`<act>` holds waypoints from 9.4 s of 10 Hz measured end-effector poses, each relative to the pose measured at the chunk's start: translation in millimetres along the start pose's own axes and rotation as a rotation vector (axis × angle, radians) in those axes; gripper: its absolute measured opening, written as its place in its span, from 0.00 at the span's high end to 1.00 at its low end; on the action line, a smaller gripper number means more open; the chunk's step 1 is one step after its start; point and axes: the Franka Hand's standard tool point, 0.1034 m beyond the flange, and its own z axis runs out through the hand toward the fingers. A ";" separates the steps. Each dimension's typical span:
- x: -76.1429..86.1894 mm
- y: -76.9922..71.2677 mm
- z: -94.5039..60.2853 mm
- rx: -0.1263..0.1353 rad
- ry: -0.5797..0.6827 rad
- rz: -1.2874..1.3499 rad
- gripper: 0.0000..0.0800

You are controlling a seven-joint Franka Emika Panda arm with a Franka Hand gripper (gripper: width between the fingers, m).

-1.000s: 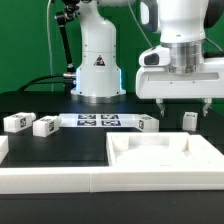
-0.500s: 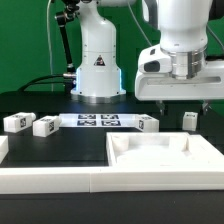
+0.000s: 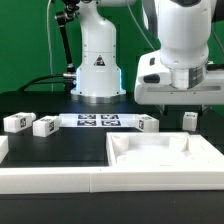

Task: Assemble square table

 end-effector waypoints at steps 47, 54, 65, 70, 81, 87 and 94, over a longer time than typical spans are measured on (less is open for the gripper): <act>27.9 31.1 -143.2 0.030 0.756 -0.276 0.64; 59.2 37.1 -164.5 -0.029 0.931 -0.409 0.64; 85.3 29.0 -188.3 -0.037 0.988 -0.455 0.64; 98.2 19.6 -194.9 -0.037 1.067 -0.456 0.64; 121.9 -6.5 -206.7 -0.027 1.155 -0.481 0.64; 127.5 -8.1 -199.1 -0.024 1.145 -0.481 0.64; 133.3 -15.4 -185.7 -0.023 1.138 -0.490 0.64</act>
Offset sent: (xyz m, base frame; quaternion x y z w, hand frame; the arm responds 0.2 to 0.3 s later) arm 0.0000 0.0000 0.0000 0.0000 -0.1938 0.0000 0.9810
